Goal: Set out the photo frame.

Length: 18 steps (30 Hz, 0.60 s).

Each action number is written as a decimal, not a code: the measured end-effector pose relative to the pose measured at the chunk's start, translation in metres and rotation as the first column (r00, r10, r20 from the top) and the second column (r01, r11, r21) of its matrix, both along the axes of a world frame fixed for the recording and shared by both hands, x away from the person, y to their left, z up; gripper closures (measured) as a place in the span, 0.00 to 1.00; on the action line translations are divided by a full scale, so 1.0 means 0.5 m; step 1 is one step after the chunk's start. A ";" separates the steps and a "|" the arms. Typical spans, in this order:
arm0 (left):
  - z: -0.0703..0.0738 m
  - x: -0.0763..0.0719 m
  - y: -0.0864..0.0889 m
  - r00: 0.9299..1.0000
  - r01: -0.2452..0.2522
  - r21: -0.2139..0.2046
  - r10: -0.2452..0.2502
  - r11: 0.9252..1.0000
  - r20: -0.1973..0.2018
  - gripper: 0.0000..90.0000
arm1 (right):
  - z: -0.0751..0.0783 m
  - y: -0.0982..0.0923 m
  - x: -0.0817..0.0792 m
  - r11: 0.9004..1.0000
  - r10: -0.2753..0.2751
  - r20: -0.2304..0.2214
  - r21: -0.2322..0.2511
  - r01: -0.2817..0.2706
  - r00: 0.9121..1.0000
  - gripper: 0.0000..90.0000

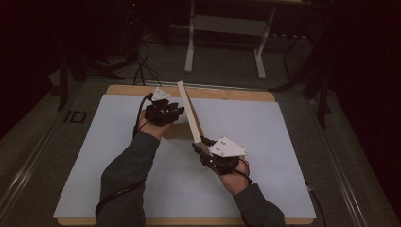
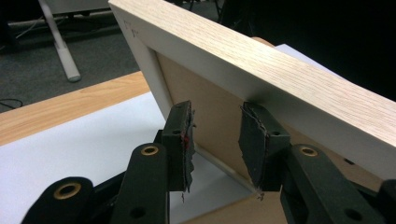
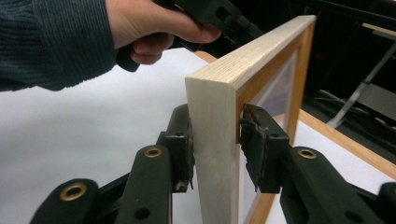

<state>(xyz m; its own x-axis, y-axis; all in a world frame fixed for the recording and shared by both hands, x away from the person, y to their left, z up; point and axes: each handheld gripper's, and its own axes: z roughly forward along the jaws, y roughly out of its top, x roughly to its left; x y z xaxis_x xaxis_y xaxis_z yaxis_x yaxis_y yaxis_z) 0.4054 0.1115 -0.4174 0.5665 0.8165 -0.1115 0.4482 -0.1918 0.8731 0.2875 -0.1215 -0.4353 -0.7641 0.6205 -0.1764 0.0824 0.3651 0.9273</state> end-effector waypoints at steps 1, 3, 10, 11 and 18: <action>0.000 0.000 -0.001 1.000 -0.003 0.002 0.003 1.000 -0.002 0.73 | 0.000 0.004 0.002 1.000 0.000 -0.006 0.008 0.000 1.000 0.70; -0.001 0.000 0.001 1.000 -0.003 -0.003 0.003 1.000 -0.005 0.73 | -0.002 0.010 0.006 1.000 0.005 -0.020 0.023 -0.005 1.000 0.69; -0.004 0.000 0.004 1.000 -0.004 -0.003 0.004 1.000 -0.014 0.73 | -0.006 0.029 0.012 0.999 0.008 -0.042 0.041 -0.007 0.999 0.66; -0.005 0.000 0.003 1.000 -0.003 -0.002 0.003 1.000 -0.016 0.73 | -0.006 0.031 0.014 0.999 0.010 -0.048 0.043 -0.008 0.999 0.66; -0.017 0.004 -0.003 0.999 0.018 0.000 -0.017 1.000 -0.037 0.73 | -0.012 0.044 0.024 0.998 0.025 -0.088 0.066 -0.019 0.996 0.64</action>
<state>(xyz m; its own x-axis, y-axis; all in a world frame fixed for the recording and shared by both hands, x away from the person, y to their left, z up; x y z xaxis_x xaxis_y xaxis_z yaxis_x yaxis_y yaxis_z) 0.4071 0.1098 -0.4261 0.5763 0.8065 -0.1319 0.4764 -0.2004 0.8561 0.2996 -0.0992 -0.4411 -0.7886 0.6112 -0.0671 0.1578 0.3068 0.9386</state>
